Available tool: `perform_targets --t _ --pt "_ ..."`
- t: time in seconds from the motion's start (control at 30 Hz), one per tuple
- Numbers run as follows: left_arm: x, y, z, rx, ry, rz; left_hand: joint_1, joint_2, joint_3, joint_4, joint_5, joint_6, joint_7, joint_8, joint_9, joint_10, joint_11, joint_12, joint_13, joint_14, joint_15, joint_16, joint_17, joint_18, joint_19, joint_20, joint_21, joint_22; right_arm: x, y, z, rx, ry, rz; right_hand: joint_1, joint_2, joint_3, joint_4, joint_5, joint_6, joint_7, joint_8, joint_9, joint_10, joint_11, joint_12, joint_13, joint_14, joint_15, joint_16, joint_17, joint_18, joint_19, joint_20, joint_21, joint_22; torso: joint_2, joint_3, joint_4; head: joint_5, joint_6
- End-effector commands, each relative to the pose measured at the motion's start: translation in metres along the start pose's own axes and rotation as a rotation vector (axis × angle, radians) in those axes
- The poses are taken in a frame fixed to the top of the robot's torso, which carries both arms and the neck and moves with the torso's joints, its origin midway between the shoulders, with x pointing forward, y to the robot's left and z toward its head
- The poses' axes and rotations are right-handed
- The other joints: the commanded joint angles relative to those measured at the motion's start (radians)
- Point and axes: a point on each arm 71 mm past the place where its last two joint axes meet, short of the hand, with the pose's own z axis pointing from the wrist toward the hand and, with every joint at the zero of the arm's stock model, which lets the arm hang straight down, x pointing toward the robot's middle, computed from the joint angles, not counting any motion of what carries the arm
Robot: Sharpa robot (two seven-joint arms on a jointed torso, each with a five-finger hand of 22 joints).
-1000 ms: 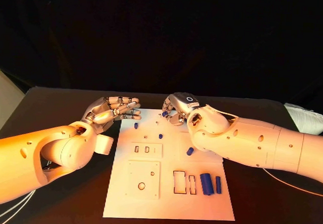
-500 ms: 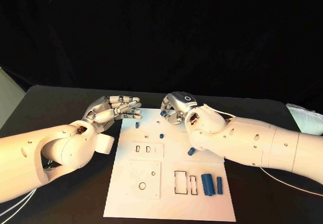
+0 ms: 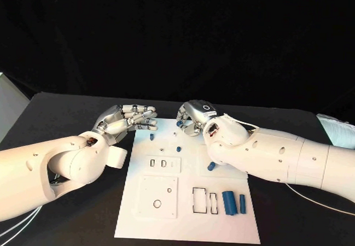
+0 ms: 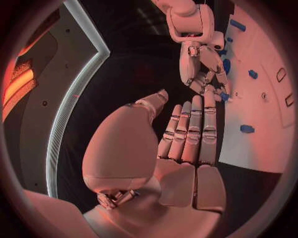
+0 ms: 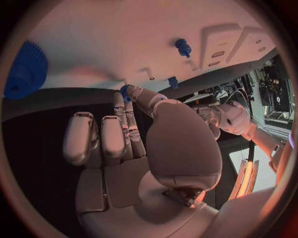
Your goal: Assemble the parts on the task board
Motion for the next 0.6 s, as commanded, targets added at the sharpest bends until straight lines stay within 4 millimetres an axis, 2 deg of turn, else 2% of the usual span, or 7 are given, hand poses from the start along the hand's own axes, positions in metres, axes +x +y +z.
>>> perform_targets --t 0.03,0.47,0.6 --pt "0.0028 -0.0010 0.0010 0.003 0.019 -0.007 -0.009 -0.001 0.003 -0.007 -0.003 -0.004 0.007 -0.007 -0.002 -0.002 0.006 -0.007 -0.001 -0.006 0.001 -0.002 0.003 -0.001 -0.010 0.001 0.006 0.003 0.0016 0.0018 0.0005 -0.010 0.018 -0.006 0.005 0.004 0.002 0.001 0.004 -0.001 0.004 0.003 0.042 0.004 -0.001 0.003 0.001 0.014 -0.007 0.007 0.000 -0.019 0.007 0.001 0.002 -0.001 0.001 -0.0001 -0.0008 0.006 -0.001" --pt "0.0018 -0.0006 0.0017 -0.001 0.019 -0.007 -0.010 0.000 0.004 -0.009 -0.003 -0.006 0.008 -0.008 -0.003 -0.005 0.007 -0.008 -0.001 -0.007 0.002 -0.003 0.004 -0.001 -0.012 0.002 0.009 0.004 0.0036 0.0038 0.0027 -0.012 0.033 -0.012 -0.001 -0.004 0.002 0.004 0.005 -0.011 0.006 0.002 0.046 -0.003 0.002 0.002 0.000 0.013 -0.004 0.008 -0.003 -0.018 0.002 0.003 -0.002 -0.006 0.004 0.0008 -0.0001 0.015 -0.008" --pt "0.0017 -0.0008 0.0018 -0.001 0.020 -0.007 -0.010 0.000 0.004 -0.009 -0.003 -0.006 0.008 -0.008 -0.003 -0.005 0.007 -0.008 -0.001 -0.007 0.002 -0.003 0.004 -0.001 -0.012 0.002 0.009 0.004 0.0036 0.0035 0.0034 -0.009 0.028 -0.011 -0.009 -0.015 0.003 0.008 0.006 -0.023 0.010 -0.003 0.049 -0.013 0.006 0.002 -0.002 0.009 0.000 0.004 -0.013 -0.015 -0.008 0.006 -0.014 -0.021 0.004 0.0003 -0.0002 0.016 -0.010"
